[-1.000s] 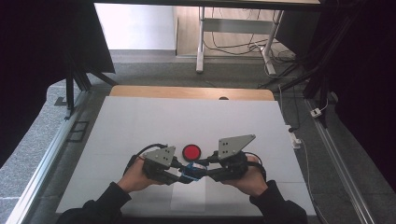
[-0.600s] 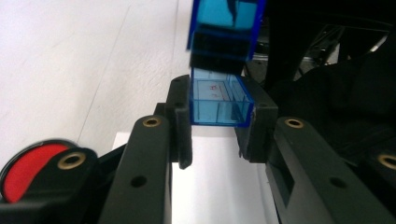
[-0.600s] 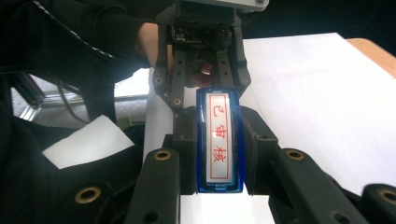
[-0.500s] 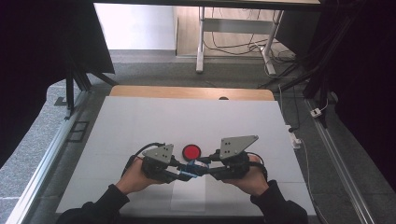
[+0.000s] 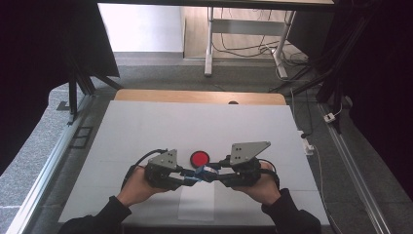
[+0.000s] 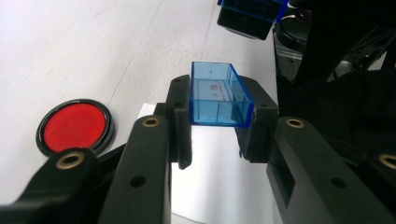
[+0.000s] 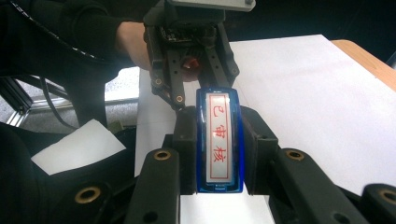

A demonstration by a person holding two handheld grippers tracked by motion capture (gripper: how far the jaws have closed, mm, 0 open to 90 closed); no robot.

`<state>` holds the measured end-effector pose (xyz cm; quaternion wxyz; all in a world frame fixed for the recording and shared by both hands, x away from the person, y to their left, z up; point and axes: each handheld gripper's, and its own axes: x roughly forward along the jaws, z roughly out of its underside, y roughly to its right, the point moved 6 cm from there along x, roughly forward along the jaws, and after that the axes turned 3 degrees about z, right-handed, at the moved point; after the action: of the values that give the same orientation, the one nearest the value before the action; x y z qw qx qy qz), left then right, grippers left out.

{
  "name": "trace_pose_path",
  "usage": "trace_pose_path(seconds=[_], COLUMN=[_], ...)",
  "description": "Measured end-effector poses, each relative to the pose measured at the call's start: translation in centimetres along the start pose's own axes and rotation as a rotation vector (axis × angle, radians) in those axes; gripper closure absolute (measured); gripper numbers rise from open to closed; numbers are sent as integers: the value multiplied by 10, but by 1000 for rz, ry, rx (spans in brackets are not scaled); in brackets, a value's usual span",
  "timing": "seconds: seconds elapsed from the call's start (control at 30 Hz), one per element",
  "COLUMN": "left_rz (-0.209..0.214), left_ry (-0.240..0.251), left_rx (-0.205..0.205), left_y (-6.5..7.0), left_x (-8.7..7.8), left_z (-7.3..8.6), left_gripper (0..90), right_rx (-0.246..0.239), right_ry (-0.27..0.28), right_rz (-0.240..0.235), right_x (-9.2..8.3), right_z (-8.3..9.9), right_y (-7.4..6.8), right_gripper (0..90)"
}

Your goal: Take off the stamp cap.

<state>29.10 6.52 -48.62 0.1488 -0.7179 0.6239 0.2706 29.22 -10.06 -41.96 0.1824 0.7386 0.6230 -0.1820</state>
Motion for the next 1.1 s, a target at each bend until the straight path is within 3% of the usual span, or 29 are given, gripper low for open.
trace_pose_path(seconds=[0.13,0.33,0.57,0.83,1.1], left_rz=[-17,-63,-92,-176,-219], left_ry=[0,4,46,34,38], left_rx=[-10,-55,-112,-190,-251], left_y=[1,1,3,8,15], left_x=[-4,-14,-28,-47,-62], left_z=[1,4,7,23,39], left_gripper=[686,685,685,685,684], right_rx=[0,5,17,24,33], right_ry=[2,-3,10,-3,-15], right_rz=[5,15,30,53,66], right_x=[-1,-3,-6,-5,-4], right_z=[0,0,0,2,3], right_y=[1,2,4,6,7], right_gripper=[713,713,713,713,713])
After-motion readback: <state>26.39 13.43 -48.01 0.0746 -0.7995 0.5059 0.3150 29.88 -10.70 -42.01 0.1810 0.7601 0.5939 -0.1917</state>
